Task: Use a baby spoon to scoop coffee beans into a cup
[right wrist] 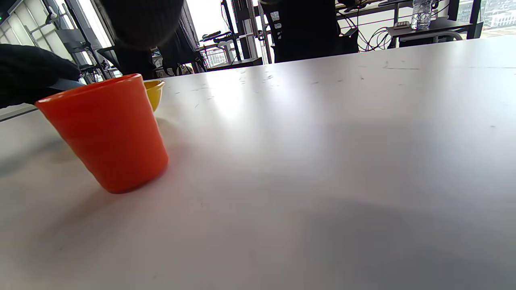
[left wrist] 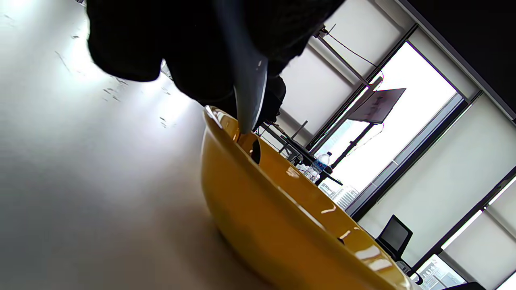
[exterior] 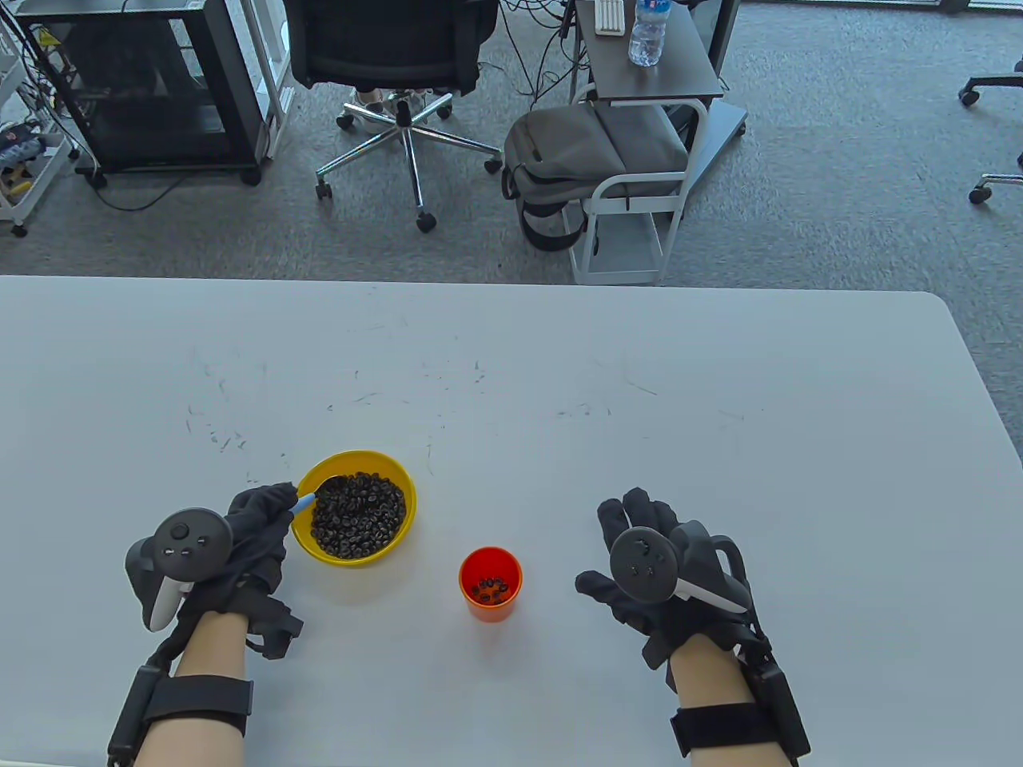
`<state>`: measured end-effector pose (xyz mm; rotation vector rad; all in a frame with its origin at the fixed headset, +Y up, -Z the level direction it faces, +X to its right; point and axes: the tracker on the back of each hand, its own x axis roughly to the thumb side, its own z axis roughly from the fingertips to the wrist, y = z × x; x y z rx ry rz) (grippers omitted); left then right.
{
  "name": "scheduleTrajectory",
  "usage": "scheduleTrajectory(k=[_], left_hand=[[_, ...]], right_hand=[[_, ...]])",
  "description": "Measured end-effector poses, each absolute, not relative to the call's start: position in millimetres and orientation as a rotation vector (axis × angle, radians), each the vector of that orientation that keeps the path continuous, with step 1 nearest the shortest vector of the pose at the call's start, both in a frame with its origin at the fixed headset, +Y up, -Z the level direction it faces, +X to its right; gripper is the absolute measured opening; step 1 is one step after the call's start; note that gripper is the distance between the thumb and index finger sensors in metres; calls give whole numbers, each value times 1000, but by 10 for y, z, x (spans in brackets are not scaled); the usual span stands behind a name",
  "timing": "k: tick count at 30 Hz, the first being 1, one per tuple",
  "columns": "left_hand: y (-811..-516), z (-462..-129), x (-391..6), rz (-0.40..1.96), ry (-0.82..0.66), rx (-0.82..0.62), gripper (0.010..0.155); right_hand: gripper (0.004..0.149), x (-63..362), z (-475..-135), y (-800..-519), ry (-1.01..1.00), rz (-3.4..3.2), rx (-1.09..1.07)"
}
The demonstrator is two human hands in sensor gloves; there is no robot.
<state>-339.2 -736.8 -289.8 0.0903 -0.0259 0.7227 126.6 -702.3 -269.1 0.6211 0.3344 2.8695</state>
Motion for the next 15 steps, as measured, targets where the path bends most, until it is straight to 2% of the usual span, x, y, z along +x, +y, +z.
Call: scheduleTrajectory(k=[15], left_hand=[[-7479, -2913, -3578, 995, 161, -130, 43]], right_hand=[[87, 1256, -2690, -7027, 364, 2867, 621]])
